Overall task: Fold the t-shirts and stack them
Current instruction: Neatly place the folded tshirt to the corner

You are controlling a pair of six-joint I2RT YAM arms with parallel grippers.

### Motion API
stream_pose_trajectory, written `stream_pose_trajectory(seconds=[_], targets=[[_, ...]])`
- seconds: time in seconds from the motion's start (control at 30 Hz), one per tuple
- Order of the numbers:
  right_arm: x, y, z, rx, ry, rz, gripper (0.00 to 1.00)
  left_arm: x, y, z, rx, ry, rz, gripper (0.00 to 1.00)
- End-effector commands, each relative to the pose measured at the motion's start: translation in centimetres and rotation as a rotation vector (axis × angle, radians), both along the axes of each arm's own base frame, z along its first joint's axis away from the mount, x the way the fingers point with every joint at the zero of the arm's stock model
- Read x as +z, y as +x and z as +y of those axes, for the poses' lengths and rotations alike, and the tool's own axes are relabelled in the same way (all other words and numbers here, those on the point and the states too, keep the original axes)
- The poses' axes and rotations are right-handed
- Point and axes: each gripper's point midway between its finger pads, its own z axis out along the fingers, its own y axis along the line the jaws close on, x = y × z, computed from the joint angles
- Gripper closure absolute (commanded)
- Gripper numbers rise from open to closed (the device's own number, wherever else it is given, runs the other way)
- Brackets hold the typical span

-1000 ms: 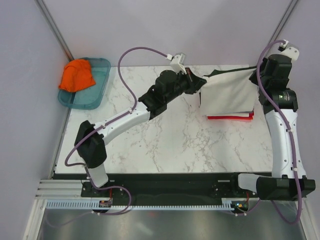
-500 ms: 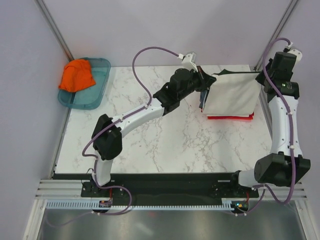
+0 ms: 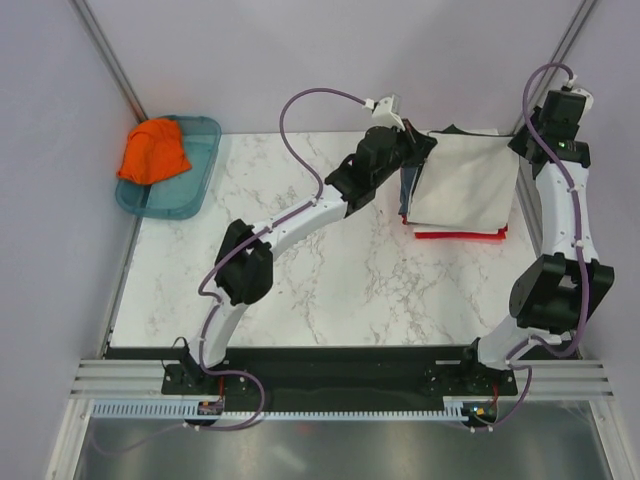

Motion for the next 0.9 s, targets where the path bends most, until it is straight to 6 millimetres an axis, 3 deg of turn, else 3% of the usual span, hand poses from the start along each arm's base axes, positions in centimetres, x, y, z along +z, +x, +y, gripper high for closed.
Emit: stream_pose_trajectory(seconds=[0.0,0.03,0.07,0.1,0.3,0.37,0.4,0.43,0.47,0.5,0.53,0.6,0.67,0.73,0.77,0.8,0.83,0.87], targets=[[2.4,3.2,-1.1,0.009,-0.009,-0.114,1.0,0.8,3.4,1.1,0.082,-0.041,-0.023,0.98],[2.1,3.8,-1.1,0.016,-0.006,-0.116,1.0,0.5,3.8,1.1,0.086,-0.048,-0.013,0.98],[1.7,4.3,-1.0,0.022,-0.001,-0.113,1.0,-1.2,4.4,0.7,0.087,-0.036,0.004,0.98],[0.9,5.2,-1.3,0.025,0.005,-0.102,1.0,-0.9,5.0,1.0,0.095,-0.048,0.0,0.98],[-3.2,8.9,-1.5,0.054,0.048,-0.066,1.0,-5.6,8.0,1.0,0.119,-0.072,0.074,0.98],[-4.0,10.0,-1.3,0.067,0.074,-0.074,0.97,-6.2,8.8,1.2,0.149,-0.094,0.075,0.98],[-4.7,10.9,-1.6,0.067,0.076,-0.07,0.82,-7.7,9.3,1.2,0.163,-0.087,0.085,0.98],[-4.7,11.3,-1.8,0.059,0.084,-0.076,0.68,-7.7,9.5,1.1,0.165,-0.102,0.072,0.92],[-4.9,12.1,-1.3,0.09,0.102,-0.084,0.4,-7.3,9.8,1.0,0.171,-0.112,0.062,0.86],[-4.8,12.3,-1.1,0.102,0.108,-0.087,0.34,-7.3,10.0,1.0,0.175,-0.109,0.054,0.65],[-4.7,12.5,-1.0,0.112,0.109,-0.092,0.34,-7.4,10.2,1.0,0.176,-0.092,0.037,0.52],[-3.6,12.4,-0.9,0.117,0.102,-0.11,0.33,-5.9,10.5,1.7,0.196,-0.081,-0.003,0.19],[-1.7,11.6,-0.8,0.119,0.085,-0.137,0.33,-2.6,10.2,2.9,0.224,-0.06,-0.072,0.14],[-1.1,10.7,-0.6,0.113,0.078,-0.142,0.33,-1.5,10.0,4.0,0.24,-0.014,-0.108,0.14],[-0.2,9.8,-0.5,0.114,0.074,-0.153,0.32,1.6,9.3,5.1,0.258,-0.027,-0.139,0.14],[0.2,9.4,-0.2,0.122,0.075,-0.16,0.32,0.8,9.1,5.7,0.265,0.005,-0.129,0.14],[0.7,8.9,0.1,0.128,0.077,-0.168,0.32,1.3,8.7,6.3,0.271,0.028,-0.142,0.14],[1.0,8.1,0.6,0.139,0.086,-0.173,0.32,4.5,7.6,7.5,0.276,0.005,-0.173,0.14]])
